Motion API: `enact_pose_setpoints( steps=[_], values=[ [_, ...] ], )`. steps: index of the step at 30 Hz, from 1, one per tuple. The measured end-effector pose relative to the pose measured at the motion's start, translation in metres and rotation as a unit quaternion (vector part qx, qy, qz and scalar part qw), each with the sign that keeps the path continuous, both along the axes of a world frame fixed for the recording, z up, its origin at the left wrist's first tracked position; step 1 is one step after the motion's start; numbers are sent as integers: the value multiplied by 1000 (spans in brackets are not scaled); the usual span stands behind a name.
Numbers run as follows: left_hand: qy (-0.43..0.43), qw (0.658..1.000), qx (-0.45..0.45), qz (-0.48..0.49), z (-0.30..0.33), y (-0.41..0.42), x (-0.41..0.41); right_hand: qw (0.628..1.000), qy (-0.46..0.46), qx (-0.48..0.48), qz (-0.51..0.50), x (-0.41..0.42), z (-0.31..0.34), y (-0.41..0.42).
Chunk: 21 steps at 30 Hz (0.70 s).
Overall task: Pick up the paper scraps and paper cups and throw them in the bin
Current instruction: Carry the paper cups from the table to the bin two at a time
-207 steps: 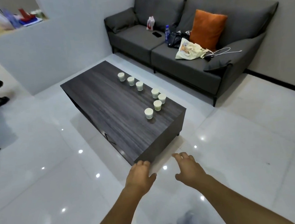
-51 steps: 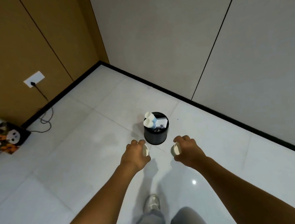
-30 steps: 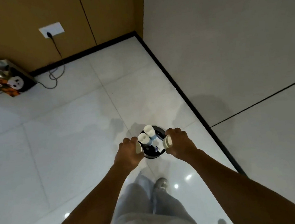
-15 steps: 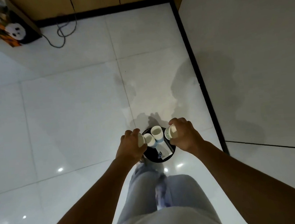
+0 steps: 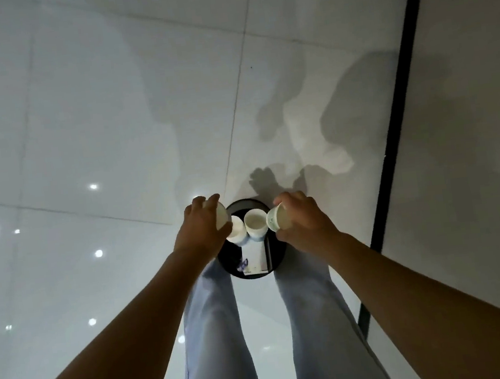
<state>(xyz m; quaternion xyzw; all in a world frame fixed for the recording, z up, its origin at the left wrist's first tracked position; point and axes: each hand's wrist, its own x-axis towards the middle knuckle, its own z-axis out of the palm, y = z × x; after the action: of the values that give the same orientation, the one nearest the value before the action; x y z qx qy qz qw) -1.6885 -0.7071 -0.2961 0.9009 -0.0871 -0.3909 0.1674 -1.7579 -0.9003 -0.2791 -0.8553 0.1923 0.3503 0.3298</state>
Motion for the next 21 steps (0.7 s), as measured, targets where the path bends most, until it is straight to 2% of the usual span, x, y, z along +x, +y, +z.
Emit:
enact_pose_setpoints(
  steps=[8, 13, 21],
  values=[
    [6, 995, 26, 94, -53, -6, -32, 991, 13, 6, 131, 14, -58, -20],
    [-8, 992, 18, 123, -84, 2, -34, 984, 14, 35, 176, 26, -86, -3],
    [13, 992, 0, 125, -144, 10, -43, 964, 37, 27, 262, 35, -142, 14]
  ],
)
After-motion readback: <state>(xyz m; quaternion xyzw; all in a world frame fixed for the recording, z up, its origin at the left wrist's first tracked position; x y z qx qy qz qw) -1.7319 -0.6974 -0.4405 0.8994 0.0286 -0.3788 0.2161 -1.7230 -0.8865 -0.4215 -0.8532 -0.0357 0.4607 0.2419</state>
